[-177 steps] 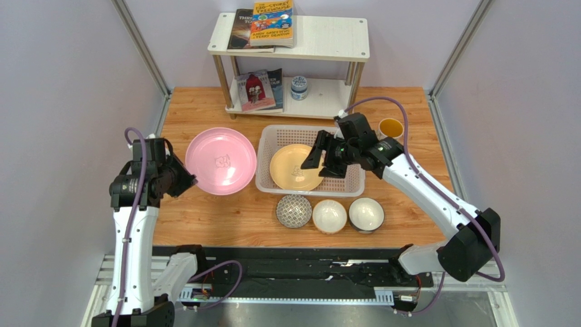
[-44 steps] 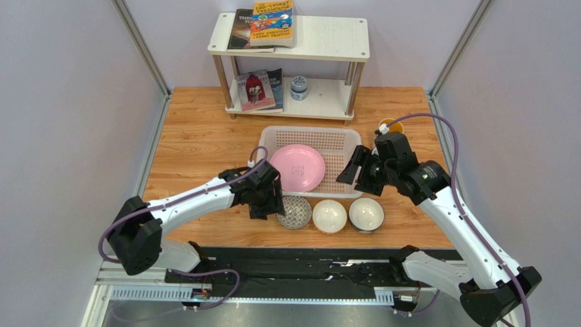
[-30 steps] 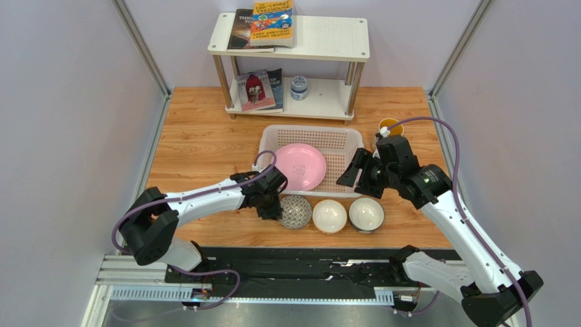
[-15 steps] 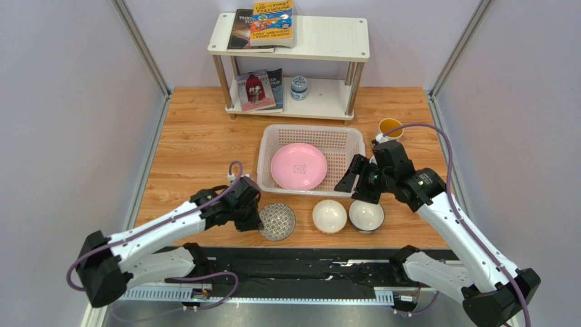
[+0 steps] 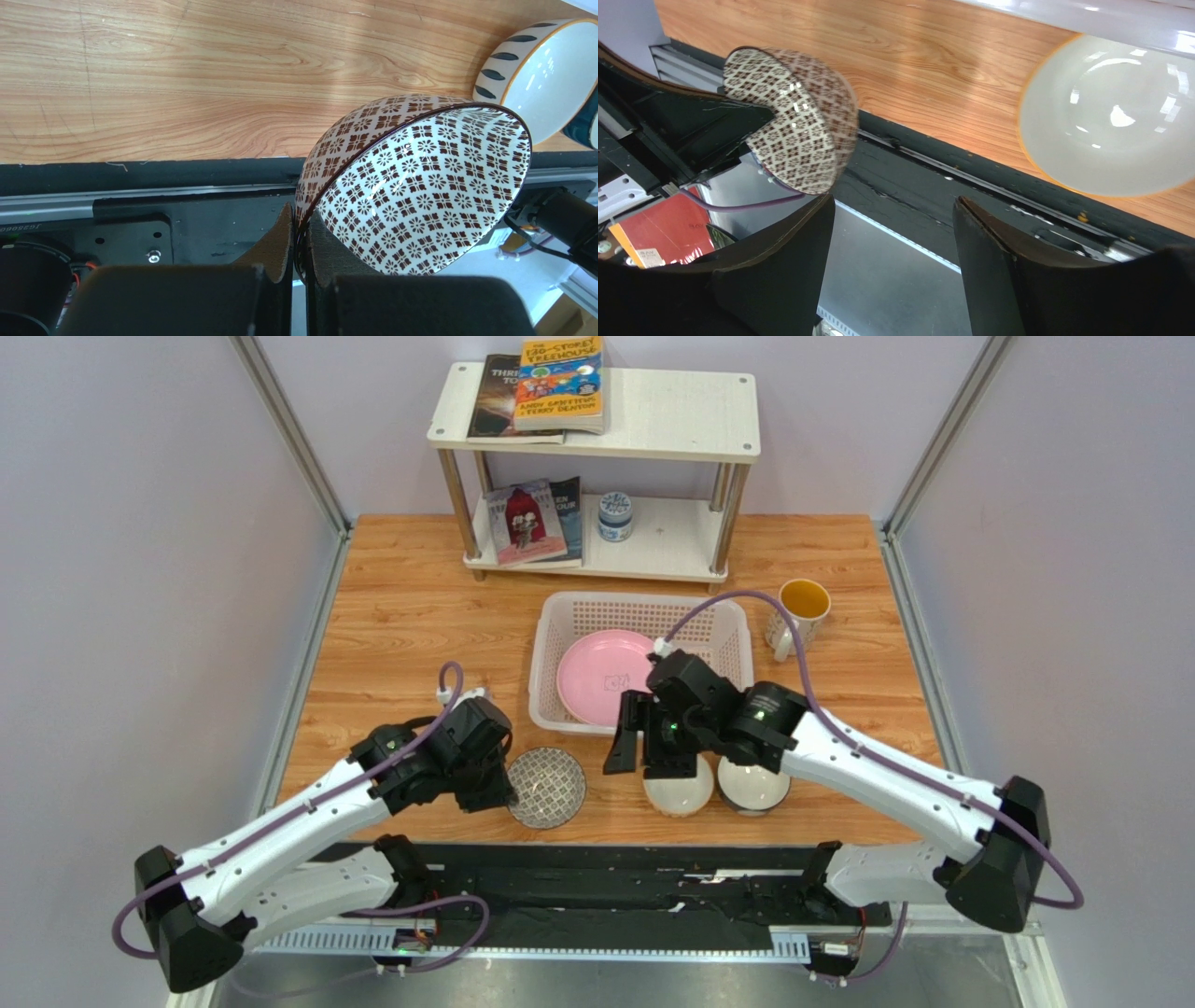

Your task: Place the mixed dishes into the plastic bin

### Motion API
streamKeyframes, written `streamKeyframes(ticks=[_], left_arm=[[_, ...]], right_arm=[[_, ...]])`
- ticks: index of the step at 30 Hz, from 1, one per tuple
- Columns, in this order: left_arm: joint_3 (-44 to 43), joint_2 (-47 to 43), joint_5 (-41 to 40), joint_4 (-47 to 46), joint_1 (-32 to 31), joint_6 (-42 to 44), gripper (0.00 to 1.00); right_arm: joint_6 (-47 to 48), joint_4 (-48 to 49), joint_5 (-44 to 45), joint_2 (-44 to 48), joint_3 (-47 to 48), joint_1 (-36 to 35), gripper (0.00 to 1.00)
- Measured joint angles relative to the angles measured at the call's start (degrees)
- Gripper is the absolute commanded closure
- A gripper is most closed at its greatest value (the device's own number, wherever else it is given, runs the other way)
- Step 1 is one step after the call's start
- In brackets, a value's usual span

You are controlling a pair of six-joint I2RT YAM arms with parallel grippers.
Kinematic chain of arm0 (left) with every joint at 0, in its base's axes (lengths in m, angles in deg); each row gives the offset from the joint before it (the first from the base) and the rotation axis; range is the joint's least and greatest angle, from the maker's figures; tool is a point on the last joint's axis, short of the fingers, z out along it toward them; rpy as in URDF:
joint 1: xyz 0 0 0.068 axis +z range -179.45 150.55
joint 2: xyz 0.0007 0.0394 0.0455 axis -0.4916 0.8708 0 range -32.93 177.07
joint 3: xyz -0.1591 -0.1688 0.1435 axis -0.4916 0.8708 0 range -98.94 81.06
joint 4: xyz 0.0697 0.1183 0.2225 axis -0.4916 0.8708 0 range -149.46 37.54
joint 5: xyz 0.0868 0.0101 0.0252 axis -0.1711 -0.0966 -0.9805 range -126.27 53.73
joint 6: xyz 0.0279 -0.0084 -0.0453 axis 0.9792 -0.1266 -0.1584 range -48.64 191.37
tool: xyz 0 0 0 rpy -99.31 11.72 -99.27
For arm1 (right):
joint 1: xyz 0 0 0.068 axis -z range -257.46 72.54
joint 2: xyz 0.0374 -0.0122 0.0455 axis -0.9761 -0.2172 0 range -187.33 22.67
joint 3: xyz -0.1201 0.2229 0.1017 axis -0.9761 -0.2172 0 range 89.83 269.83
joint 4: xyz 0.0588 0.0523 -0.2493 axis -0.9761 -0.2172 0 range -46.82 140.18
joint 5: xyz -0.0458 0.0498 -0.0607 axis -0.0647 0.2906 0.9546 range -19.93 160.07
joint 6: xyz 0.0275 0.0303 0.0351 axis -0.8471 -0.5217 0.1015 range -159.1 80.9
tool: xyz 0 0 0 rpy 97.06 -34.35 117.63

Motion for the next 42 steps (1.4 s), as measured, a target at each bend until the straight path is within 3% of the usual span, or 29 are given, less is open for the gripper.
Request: streamKeyframes(ticks=[15, 16, 17, 19, 20, 22, 25, 26, 29, 37, 42], left_arm=[[-1.5, 0.7, -0.9, 1.1, 0.0, 0.2, 1.0], [-1.6, 0.5, -1.0, 1.1, 0.0, 0.2, 1.0], [-1.7, 0.1, -1.1, 1.2, 0.0, 0.2, 1.0], [-1.8, -0.6, -1.2, 1.5, 0.0, 0.2, 1.0], [-2.0, -1.2, -1.3, 1.8, 0.0, 0.2, 1.0], [-2.4, -2.1, -1.5, 2.3, 0.0, 0.2, 1.0], [-3.1, -3.4, -1.9, 2.8, -0.3, 0.5, 0.85], [-3.2, -3.7, -2.2, 3.0, -0.3, 0.5, 0.62], [-4.4, -5.2, -3.5, 4.3, -0.3, 0.0, 0.3], [-14.9, -7.4, -12.5, 13.5, -0.3, -3.3, 0.26], [-15.5, -8.9, -16.0, 17.4, -0.2, -4.0, 0.27]], right_arm=[[-3.6, 10.0, -0.1, -12.9, 2.5, -6.0, 0.36], [-3.8, 10.2, -0.3, -14.1, 3.0, -6.4, 0.39], [-3.8, 10.4, -0.3, -14.9, 3.3, -6.8, 0.58], [-3.9, 10.7, -0.3, -16.2, 3.8, -7.4, 0.8], [-4.5, 10.9, -0.3, -16.9, 4.2, -7.8, 1.0], [-4.5, 10.8, 0.2, -17.7, 4.9, -8.4, 1.0], [-4.3, 10.2, 1.2, -18.4, 5.6, -8.9, 1.0], [-4.2, 10.1, 1.5, -18.4, 6.1, -9.0, 1.0], [-3.7, 8.2, 2.4, -18.4, 7.7, -9.0, 1.0], [1.7, -2.0, 5.2, -18.1, 17.8, -5.0, 1.0], [7.2, -6.4, 3.5, -17.4, 24.8, 10.5, 1.0]])
